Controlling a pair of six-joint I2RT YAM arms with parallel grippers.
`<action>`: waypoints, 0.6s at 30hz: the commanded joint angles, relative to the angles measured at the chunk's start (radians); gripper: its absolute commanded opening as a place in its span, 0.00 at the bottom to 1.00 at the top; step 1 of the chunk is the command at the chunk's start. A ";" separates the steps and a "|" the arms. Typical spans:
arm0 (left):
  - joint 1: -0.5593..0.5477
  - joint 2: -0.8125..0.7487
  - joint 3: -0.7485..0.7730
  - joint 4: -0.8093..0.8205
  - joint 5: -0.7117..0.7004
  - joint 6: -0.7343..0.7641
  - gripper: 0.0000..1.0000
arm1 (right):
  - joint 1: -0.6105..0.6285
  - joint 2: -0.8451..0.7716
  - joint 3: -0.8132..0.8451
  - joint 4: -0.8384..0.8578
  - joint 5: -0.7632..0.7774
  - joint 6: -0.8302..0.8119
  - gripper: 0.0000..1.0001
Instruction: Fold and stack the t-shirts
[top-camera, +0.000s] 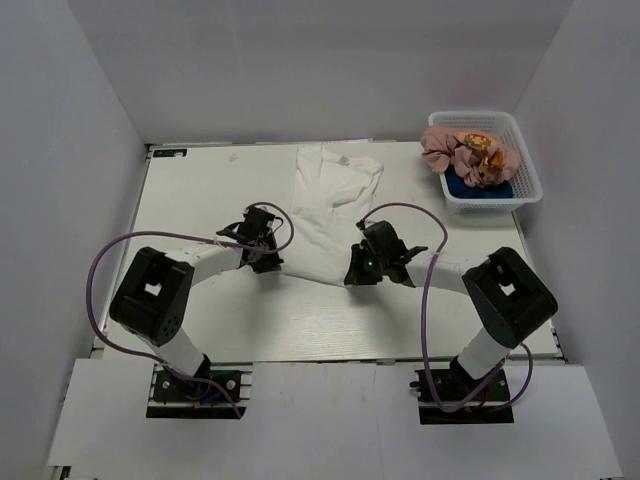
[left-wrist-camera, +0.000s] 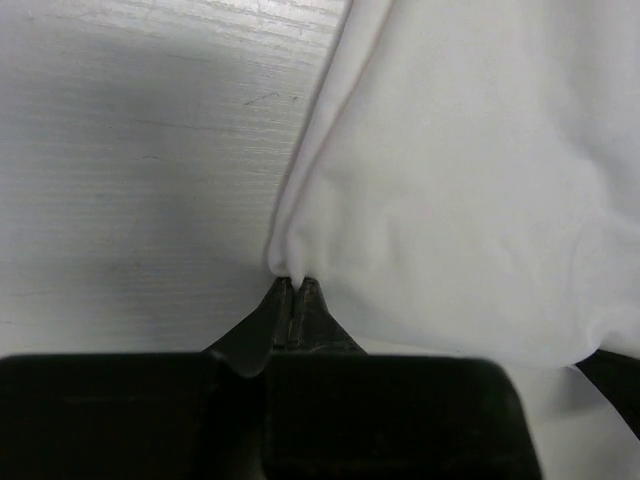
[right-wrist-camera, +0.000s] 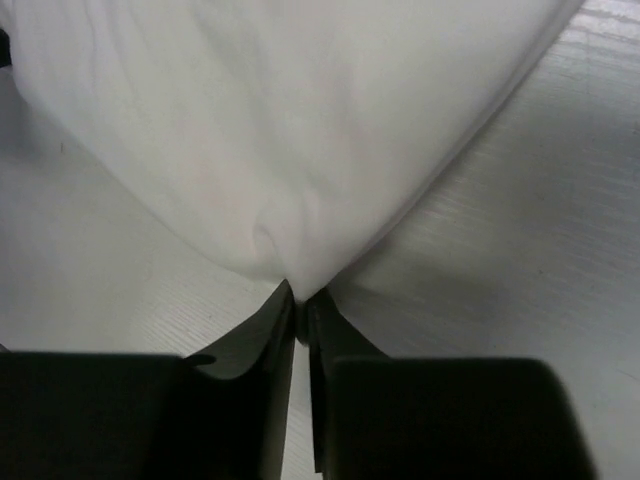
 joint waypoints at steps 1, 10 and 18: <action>-0.001 0.039 -0.008 -0.026 0.002 0.024 0.00 | 0.018 0.005 0.005 -0.036 0.028 0.004 0.10; -0.021 -0.287 -0.156 -0.006 -0.018 0.024 0.00 | 0.061 -0.123 -0.006 -0.164 0.029 -0.034 0.00; -0.021 -0.646 -0.240 -0.095 0.174 -0.065 0.00 | 0.126 -0.395 -0.006 -0.375 -0.056 -0.068 0.00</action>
